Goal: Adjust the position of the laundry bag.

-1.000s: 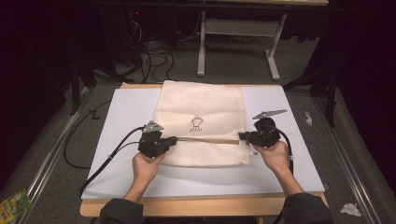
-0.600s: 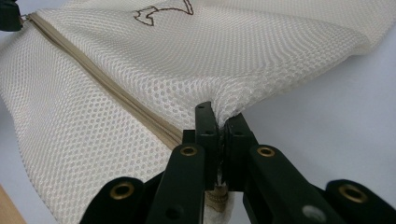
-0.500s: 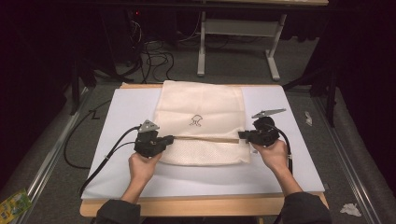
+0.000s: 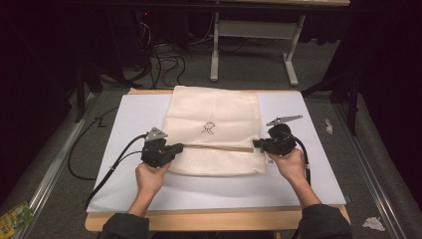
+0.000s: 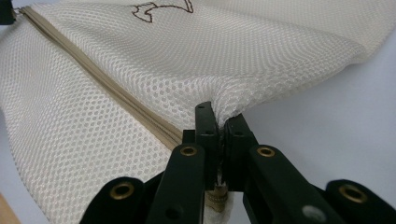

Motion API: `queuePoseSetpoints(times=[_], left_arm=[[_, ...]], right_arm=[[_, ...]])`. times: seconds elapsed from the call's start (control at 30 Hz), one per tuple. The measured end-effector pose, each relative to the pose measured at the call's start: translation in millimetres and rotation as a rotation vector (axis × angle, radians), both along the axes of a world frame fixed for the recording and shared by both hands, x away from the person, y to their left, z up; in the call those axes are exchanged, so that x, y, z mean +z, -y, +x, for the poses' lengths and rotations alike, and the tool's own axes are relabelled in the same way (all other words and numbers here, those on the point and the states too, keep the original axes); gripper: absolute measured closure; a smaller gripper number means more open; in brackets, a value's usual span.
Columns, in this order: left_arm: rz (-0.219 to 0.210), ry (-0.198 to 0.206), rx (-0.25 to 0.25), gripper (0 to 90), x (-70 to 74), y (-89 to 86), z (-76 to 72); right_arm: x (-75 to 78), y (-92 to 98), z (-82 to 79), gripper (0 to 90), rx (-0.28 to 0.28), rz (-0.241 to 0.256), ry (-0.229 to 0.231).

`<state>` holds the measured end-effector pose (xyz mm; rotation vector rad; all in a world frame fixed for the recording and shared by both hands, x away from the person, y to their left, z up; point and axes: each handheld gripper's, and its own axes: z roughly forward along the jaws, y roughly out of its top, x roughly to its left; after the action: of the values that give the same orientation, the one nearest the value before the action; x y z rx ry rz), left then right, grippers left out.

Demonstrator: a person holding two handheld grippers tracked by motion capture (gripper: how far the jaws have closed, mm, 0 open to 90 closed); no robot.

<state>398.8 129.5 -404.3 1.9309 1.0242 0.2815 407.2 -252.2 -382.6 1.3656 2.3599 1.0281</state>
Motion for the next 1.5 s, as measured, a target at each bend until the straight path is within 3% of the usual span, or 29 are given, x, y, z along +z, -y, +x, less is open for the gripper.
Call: queuePoseSetpoints(times=[0.07, 0.3, 0.9, 1.1, 1.5], left_arm=[[-0.015, -0.013, 0.02, 87.4, -2.0, -10.6, -0.2], [-0.033, -0.017, 0.033, 87.4, -1.4, -17.5, -0.1], [0.002, 0.002, 0.124, 87.4, 1.8, -39.5, 4.0], [0.016, 0.003, 0.13, 87.4, 2.1, -44.5, 4.2], [0.008, -0.007, 0.169, 87.5, 1.7, -54.6, 5.9]], right_arm=[[-0.1, 2.0, 0.1, 88.6, -0.003, 0.007, -0.007], [-1.0, 0.8, 1.0, 88.6, -0.006, 0.003, -0.004], [-0.3, 4.3, 0.3, 88.6, -0.012, -0.002, 0.0], [-0.9, 4.4, 0.3, 88.6, -0.012, 0.001, 0.002], [-2.3, 6.7, 2.2, 88.6, -0.023, 0.002, -0.004]])
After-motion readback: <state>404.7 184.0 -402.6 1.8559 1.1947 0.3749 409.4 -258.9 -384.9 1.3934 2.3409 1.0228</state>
